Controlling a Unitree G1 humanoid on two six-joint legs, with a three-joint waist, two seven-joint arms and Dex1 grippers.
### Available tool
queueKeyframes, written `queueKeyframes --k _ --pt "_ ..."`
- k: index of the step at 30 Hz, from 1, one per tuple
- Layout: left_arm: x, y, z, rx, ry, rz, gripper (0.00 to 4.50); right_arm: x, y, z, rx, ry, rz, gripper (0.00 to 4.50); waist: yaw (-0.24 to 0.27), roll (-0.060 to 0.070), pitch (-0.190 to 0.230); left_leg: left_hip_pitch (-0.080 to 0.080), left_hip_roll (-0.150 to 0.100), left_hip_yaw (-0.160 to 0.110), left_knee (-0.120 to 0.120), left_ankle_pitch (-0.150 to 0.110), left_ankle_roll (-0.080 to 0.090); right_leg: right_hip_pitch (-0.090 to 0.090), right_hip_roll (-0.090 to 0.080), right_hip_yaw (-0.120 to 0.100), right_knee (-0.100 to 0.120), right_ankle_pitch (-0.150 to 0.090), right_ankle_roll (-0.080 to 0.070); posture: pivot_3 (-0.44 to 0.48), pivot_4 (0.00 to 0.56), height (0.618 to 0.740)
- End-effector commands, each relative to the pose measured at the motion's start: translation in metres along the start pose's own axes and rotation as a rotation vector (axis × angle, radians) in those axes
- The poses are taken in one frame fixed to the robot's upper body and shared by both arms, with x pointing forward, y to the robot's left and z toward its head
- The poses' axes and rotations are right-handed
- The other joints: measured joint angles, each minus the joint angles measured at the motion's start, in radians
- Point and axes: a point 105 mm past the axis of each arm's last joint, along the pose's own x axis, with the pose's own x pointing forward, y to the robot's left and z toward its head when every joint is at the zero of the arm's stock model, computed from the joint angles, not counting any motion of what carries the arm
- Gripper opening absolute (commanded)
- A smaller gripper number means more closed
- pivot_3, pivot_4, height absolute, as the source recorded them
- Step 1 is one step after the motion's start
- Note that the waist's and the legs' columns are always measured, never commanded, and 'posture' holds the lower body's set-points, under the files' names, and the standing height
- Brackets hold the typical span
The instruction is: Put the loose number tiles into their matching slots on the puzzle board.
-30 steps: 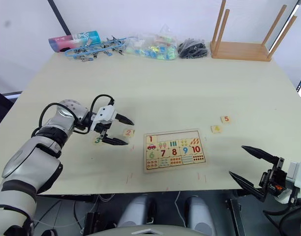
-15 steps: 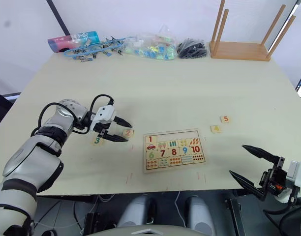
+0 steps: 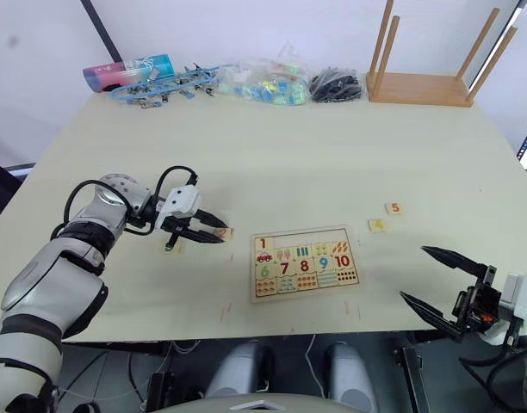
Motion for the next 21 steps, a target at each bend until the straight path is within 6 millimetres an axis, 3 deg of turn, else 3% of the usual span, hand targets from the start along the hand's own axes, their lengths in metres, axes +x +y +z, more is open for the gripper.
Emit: queueKeyframes --k 1,10,21 --pt "-0.014 0.006 0.02 -0.017 -0.106 0.03 0.97 0.0 -0.001 0.003 -0.02 -0.009 0.009 4.5 0.0 0.0 0.0 0.0 0.0 0.0 0.0 0.0 0.0 0.0 0.0 0.0 0.0 0.0 0.0 0.0 0.15 0.737" --pt "-0.03 -0.005 0.06 -0.02 -0.207 -0.018 0.97 0.004 -0.004 -0.001 -0.012 -0.025 0.02 4.5 0.0 0.0 0.001 0.0 0.0 0.0 0.0 0.0 0.0 0.0 0.0 0.0 0.001 0.0 0.0 0.0 0.15 0.737" --pt "-0.012 -0.02 0.09 -0.048 -0.109 0.123 0.97 0.011 -0.005 -0.002 -0.012 -0.044 0.028 4.5 0.002 0.002 0.001 0.0 0.0 0.0 0.0 0.0 0.0 0.0 0.0 0.0 0.001 0.0 0.0 0.0 0.15 0.737"
